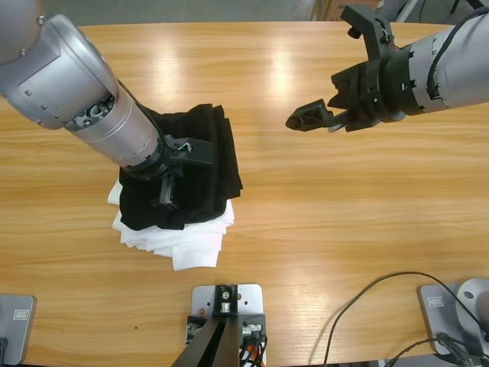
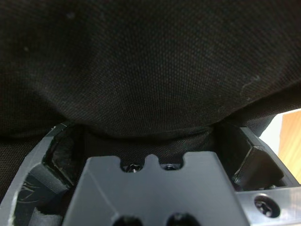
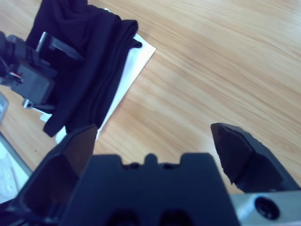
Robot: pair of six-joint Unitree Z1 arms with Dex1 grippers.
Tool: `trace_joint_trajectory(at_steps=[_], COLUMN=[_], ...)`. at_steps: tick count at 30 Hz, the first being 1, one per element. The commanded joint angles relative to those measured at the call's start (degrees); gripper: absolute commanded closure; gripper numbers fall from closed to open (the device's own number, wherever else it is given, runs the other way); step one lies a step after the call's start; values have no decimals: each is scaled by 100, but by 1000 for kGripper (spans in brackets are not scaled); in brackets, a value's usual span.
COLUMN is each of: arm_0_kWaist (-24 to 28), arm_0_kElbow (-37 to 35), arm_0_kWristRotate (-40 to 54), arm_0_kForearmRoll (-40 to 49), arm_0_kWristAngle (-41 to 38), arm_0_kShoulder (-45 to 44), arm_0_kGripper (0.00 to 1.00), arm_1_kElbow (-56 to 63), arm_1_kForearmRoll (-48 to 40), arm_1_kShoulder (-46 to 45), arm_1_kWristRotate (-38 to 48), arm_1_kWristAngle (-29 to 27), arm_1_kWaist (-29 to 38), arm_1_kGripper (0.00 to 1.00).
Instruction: Fold clothes
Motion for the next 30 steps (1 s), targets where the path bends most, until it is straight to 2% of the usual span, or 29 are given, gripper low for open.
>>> trace_joint_trajectory(at_steps=[1,7,12,19,30], arm_0_kWaist=[-39,162,729,1209,2447], arm_0_kElbow=[652,526,348,162,-573], arm_0_kWristRotate=[-85,-698,-827,-958,-2168], arm_0_kForearmRoll=[34,34,55,74,301], arm_0_kWristAngle=[-66,-57,-45,49,444], arm_0_kShoulder=[925,1171,1262,1394,1638], arm_0_kGripper=[0,0,0,9,9], arm_1_kElbow=[286,352,360,374,395], arm_1_kForearmRoll=[-78,-85,-76,-76,-76], arm_1_kShoulder=[32,-47,-69,-120,-127], arm_1_kWristRotate=[-67,-67,-67,-67,-76], arm_1_kWristAngle=[84,75,66,43,40], arm_1_kWaist=[-119,-251,-260,-304,-365], arm_1_kGripper=[0,0,4,4,4])
